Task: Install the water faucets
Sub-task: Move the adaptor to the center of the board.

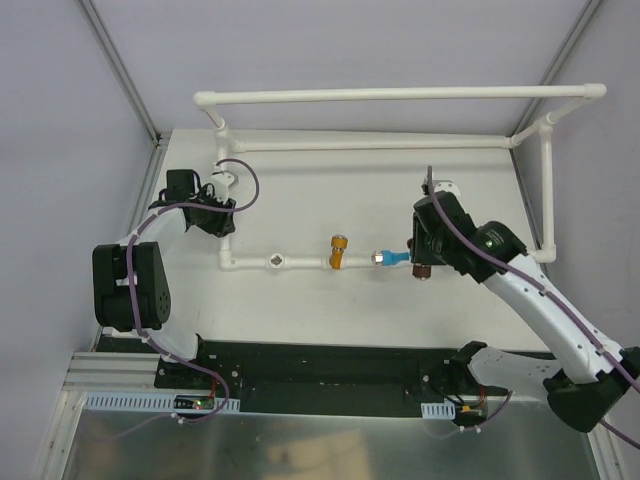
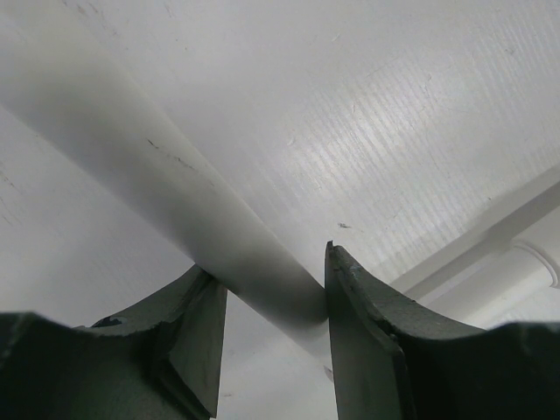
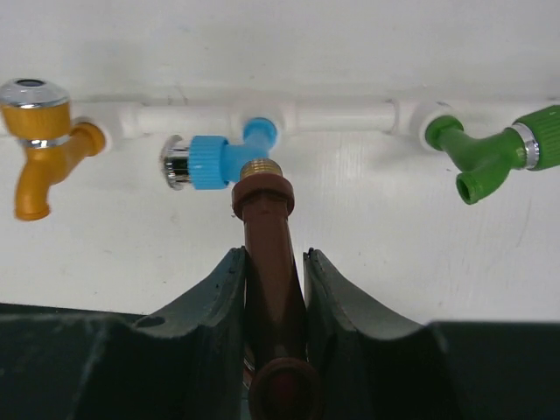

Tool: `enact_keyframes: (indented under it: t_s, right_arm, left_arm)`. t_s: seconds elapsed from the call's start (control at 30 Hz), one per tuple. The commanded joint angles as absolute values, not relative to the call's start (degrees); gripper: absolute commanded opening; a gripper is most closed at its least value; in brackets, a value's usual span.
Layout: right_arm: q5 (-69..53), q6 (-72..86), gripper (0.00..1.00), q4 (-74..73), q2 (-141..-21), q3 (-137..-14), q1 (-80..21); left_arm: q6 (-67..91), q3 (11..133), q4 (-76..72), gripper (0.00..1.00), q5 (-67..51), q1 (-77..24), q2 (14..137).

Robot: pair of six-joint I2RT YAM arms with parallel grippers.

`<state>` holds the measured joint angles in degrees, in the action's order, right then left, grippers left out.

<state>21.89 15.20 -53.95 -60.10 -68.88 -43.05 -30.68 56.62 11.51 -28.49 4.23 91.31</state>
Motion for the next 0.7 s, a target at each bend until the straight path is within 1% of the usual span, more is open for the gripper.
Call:
enact_keyframes:
  t_s: [0.0, 0.1, 0.2, 0.33, 0.43, 0.5, 0.53, 0.63, 0.67]
  right_arm:
    - [13.7, 7.6, 0.00, -59.7, -66.0, -74.3, -34.7]
    - [10.5, 7.6, 0.00, -60.3, -71.2, -77.6, -31.2]
    - [9.7, 8.4, 0.00, -59.9, -76.3, -79.1, -27.8]
    - [11.3, 8.5, 0.00, -58.0, -81.0, -79.6, -25.0]
    - [12.1, 8.9, 0.00, -57.5, -81.1, -80.1, -23.5]
    - [11.4, 9.4, 0.00, -56.8, -78.9, -79.5, -23.4]
    - [11.1, 9.8, 0.00, -56.5, -77.4, -79.1, -23.4]
    - [9.5, 11.4, 0.00, -55.1, -72.3, -77.6, -23.5]
    - [8.9, 11.8, 0.00, -55.0, -70.2, -77.3, -23.4]
  left_arm:
    - [-41.6, 57.0, 8.6, 0.00, -36.0, 3.2, 88.4]
    - [-40.9, 56.9, 8.1, 0.00, -36.6, 3.2, 88.3]
    - [-40.4, 56.6, 7.4, 0.00, -36.7, 3.2, 88.2]
    - [-39.6, 56.8, 6.7, 0.00, -37.0, 3.1, 88.4]
    - [-38.9, 57.0, 6.6, 0.00, -37.1, 3.0, 88.5]
    - [-37.4, 57.9, 6.2, 0.00, -35.4, 3.0, 88.7]
    - [-35.5, 58.3, 6.2, 0.04, -33.9, 3.1, 88.5]
    - [-32.4, 59.0, 5.0, 0.51, -32.6, 3.1, 86.9]
    - [-30.9, 59.1, 4.5, 0.82, -32.2, 3.1, 86.2]
